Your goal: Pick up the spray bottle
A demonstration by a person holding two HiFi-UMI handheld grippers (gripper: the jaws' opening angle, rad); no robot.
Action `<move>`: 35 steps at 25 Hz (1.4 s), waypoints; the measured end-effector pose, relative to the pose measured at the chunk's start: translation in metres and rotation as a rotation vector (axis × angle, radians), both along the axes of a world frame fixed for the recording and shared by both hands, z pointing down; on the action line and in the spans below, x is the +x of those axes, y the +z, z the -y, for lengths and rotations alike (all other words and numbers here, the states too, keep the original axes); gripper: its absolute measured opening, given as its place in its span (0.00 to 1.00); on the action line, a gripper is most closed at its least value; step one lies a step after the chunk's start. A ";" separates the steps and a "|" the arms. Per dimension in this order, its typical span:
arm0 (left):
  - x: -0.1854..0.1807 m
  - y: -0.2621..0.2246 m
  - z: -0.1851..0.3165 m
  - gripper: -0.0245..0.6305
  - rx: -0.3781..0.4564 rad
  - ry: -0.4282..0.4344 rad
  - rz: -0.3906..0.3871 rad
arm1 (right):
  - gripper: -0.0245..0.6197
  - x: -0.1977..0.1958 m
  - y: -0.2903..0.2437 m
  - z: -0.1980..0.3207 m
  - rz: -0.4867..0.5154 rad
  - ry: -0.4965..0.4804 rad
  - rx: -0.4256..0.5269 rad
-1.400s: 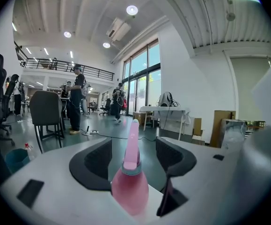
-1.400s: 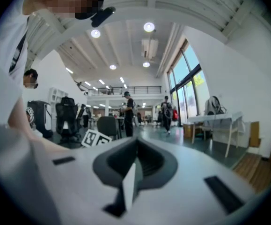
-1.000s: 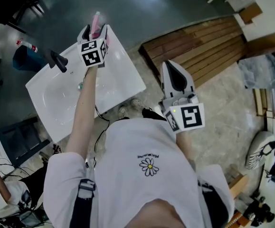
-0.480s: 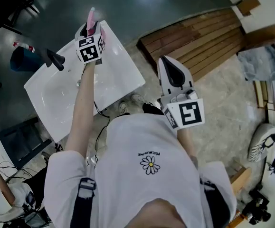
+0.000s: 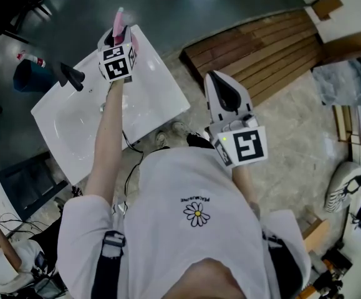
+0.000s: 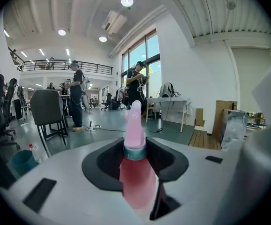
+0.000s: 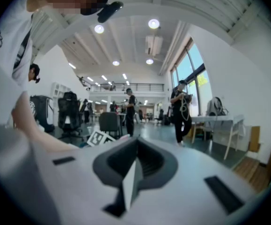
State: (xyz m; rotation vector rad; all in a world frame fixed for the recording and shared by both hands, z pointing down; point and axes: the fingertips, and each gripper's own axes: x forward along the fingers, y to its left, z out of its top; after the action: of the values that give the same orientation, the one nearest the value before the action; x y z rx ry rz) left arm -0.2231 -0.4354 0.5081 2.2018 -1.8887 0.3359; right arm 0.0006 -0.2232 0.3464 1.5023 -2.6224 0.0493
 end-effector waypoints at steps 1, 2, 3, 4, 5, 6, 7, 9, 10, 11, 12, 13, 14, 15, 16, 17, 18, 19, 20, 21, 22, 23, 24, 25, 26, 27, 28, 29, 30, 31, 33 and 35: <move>0.000 0.000 0.000 0.28 0.001 0.002 0.004 | 0.08 0.000 0.000 0.000 -0.001 -0.003 -0.001; -0.001 -0.001 -0.001 0.28 0.001 0.003 0.006 | 0.08 -0.001 0.001 0.001 -0.002 -0.007 -0.001; -0.003 -0.001 -0.002 0.28 0.001 0.001 0.003 | 0.08 -0.002 0.001 0.001 -0.003 -0.011 -0.001; -0.004 -0.002 -0.002 0.28 0.003 -0.002 -0.004 | 0.08 -0.002 0.001 0.002 -0.003 -0.015 -0.002; -0.006 -0.004 -0.003 0.28 0.005 -0.006 -0.013 | 0.08 -0.003 0.000 0.003 -0.003 -0.019 -0.003; -0.007 -0.007 -0.003 0.28 0.010 -0.009 -0.020 | 0.08 -0.004 0.000 0.003 -0.004 -0.022 -0.004; -0.008 -0.011 -0.003 0.28 0.018 -0.009 -0.020 | 0.08 -0.005 0.000 0.004 -0.005 -0.025 -0.003; -0.006 -0.026 -0.005 0.28 0.047 -0.003 0.000 | 0.08 -0.008 -0.003 0.007 -0.009 -0.034 0.010; -0.005 -0.035 -0.007 0.28 0.066 0.001 0.014 | 0.09 -0.011 -0.005 0.010 -0.011 -0.039 0.020; -0.004 -0.044 -0.008 0.28 0.084 0.005 0.021 | 0.08 -0.014 -0.006 0.013 -0.015 -0.043 0.026; -0.002 -0.053 -0.011 0.28 0.100 0.010 0.017 | 0.08 -0.017 -0.007 0.016 -0.022 -0.048 0.029; 0.001 -0.062 -0.014 0.28 0.116 0.015 0.002 | 0.08 -0.020 -0.008 0.018 -0.029 -0.054 0.031; 0.003 -0.071 -0.017 0.28 0.133 0.019 -0.018 | 0.08 -0.023 -0.010 0.019 -0.032 -0.066 0.038; 0.006 -0.081 -0.021 0.28 0.150 0.023 -0.036 | 0.08 -0.028 -0.014 0.020 -0.032 -0.083 0.053; 0.007 -0.090 -0.025 0.28 0.168 0.024 -0.046 | 0.08 -0.033 -0.019 0.020 -0.028 -0.101 0.071; 0.008 -0.100 -0.030 0.28 0.185 0.024 -0.047 | 0.08 -0.038 -0.024 0.021 -0.024 -0.119 0.090; 0.008 -0.110 -0.034 0.28 0.201 0.024 -0.043 | 0.08 -0.043 -0.028 0.022 -0.021 -0.136 0.106; 0.009 -0.120 -0.039 0.28 0.214 0.026 -0.040 | 0.08 -0.048 -0.032 0.022 -0.021 -0.151 0.119; 0.009 -0.130 -0.044 0.28 0.227 0.030 -0.038 | 0.08 -0.053 -0.034 0.022 -0.023 -0.165 0.128; 0.010 -0.141 -0.048 0.28 0.240 0.034 -0.034 | 0.08 -0.057 -0.036 0.022 -0.025 -0.178 0.137; 0.010 -0.151 -0.053 0.28 0.255 0.036 -0.028 | 0.08 -0.061 -0.038 0.022 -0.026 -0.192 0.145; 0.009 -0.162 -0.057 0.28 0.272 0.037 -0.017 | 0.08 -0.066 -0.040 0.021 -0.024 -0.205 0.153; 0.008 -0.174 -0.062 0.28 0.289 0.036 -0.006 | 0.08 -0.070 -0.042 0.021 -0.021 -0.220 0.160; 0.007 -0.185 -0.067 0.28 0.306 0.033 0.001 | 0.08 -0.075 -0.044 0.020 -0.015 -0.235 0.167; 0.004 -0.196 -0.072 0.28 0.323 0.028 0.004 | 0.08 -0.080 -0.046 0.019 -0.010 -0.249 0.173; 0.002 -0.206 -0.078 0.28 0.339 0.021 0.004 | 0.08 -0.084 -0.048 0.019 -0.006 -0.263 0.179; -0.001 -0.216 -0.083 0.28 0.354 0.014 0.003 | 0.08 -0.088 -0.050 0.018 -0.003 -0.274 0.184; -0.003 -0.225 -0.089 0.28 0.367 0.006 0.003 | 0.08 -0.091 -0.053 0.017 0.001 -0.283 0.189; -0.005 -0.233 -0.095 0.28 0.378 -0.003 0.005 | 0.08 -0.093 -0.055 0.017 0.006 -0.291 0.193; -0.006 -0.240 -0.101 0.28 0.388 -0.013 0.009 | 0.08 -0.095 -0.058 0.017 0.013 -0.299 0.197; -0.008 -0.252 -0.115 0.28 0.404 -0.035 0.023 | 0.08 -0.097 -0.065 0.018 0.030 -0.317 0.207; -0.011 -0.261 -0.130 0.28 0.419 -0.056 0.042 | 0.08 -0.100 -0.070 0.018 0.049 -0.339 0.211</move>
State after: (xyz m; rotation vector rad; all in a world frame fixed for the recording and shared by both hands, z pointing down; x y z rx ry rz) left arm -0.2342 -0.3054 0.2469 2.3987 -2.2038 -0.0305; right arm -0.0995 -0.2411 0.2764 1.0954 -2.9609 -0.2311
